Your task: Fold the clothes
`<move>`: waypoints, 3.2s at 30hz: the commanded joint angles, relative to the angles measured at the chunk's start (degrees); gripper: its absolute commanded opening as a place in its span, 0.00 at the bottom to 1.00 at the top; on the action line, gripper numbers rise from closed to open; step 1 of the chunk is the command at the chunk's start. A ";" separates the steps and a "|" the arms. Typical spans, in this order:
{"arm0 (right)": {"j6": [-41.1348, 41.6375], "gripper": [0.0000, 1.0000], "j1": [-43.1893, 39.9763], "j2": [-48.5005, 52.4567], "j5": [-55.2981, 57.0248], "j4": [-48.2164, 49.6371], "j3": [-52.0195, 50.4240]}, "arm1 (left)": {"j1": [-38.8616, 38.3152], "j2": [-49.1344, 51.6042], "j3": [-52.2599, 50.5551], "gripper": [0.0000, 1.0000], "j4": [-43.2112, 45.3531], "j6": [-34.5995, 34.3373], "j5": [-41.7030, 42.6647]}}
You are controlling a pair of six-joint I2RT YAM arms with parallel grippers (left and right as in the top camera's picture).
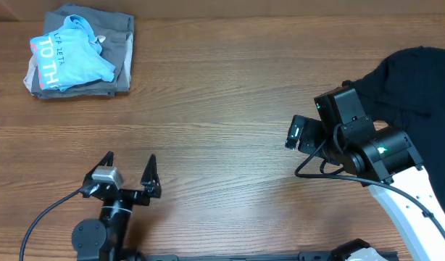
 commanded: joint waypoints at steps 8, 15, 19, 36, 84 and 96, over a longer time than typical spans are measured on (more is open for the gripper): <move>0.09 1.00 -0.11 -0.04 0.59 0.31 0.39 | -0.35 -0.81 -12.02 1.00 15.28 -0.28 -5.01; 0.07 1.00 -0.11 -0.04 0.57 0.31 0.39 | -0.31 -0.81 -12.02 1.00 11.34 0.11 -10.03; 0.07 1.00 -0.11 -0.04 0.59 0.31 0.42 | -0.31 -0.81 -12.02 1.00 10.10 -0.17 -10.12; 0.07 1.00 -0.11 -0.04 0.59 0.31 0.39 | -0.31 -0.79 -12.02 1.00 10.05 -0.09 -10.34; -5.40 1.00 -22.82 -67.80 -19.39 56.81 -62.69 | -0.31 -0.74 -12.02 1.00 10.05 -0.09 -10.32; -16.92 1.00 -18.97 -69.90 -12.63 63.80 -70.55 | -0.31 -0.74 -12.02 1.00 10.05 -0.09 -10.34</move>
